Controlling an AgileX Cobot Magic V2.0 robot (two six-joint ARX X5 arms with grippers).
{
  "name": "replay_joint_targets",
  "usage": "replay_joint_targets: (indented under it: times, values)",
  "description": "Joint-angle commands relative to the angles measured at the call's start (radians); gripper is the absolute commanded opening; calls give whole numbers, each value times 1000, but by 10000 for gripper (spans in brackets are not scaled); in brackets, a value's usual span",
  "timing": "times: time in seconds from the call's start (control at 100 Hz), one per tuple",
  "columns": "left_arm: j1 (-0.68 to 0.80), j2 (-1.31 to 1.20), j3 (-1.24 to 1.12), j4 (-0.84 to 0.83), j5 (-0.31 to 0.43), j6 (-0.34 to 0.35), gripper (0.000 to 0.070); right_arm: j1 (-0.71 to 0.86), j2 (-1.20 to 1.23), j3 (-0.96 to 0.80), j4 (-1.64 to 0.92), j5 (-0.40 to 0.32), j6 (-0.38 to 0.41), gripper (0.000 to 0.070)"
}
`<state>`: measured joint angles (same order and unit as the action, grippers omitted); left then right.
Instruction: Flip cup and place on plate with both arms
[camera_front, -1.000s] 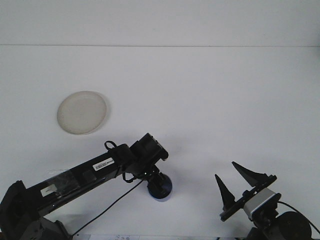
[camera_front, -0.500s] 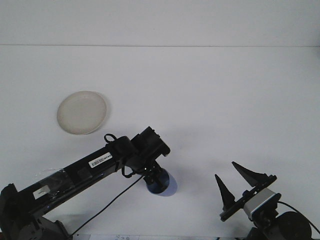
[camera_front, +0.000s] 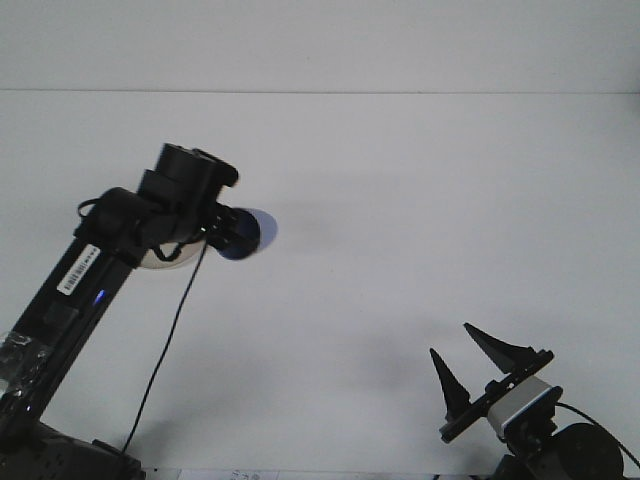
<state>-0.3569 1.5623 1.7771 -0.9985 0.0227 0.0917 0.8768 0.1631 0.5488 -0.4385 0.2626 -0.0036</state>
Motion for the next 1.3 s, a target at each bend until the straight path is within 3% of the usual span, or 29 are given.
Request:
replay_joint_targets:
  times: [0.0, 0.18, 0.36, 1.05, 1.29]
  values:
    - [93, 18, 18, 15, -8, -14, 5, 12, 2, 2, 10, 2, 0, 426]
    - [317, 78, 18, 55, -9, -68, 5, 12, 2, 2, 10, 2, 0, 426]
    - [425, 183, 18, 48, -9, -79, 6, 12, 2, 2, 10, 2, 0, 425]
    - [449, 396, 18, 42, -9, -82, 7, 12, 2, 2, 8, 4, 0, 425]
    - [449, 404, 18, 46, -54, -85, 7, 12, 2, 2, 8, 4, 0, 425]
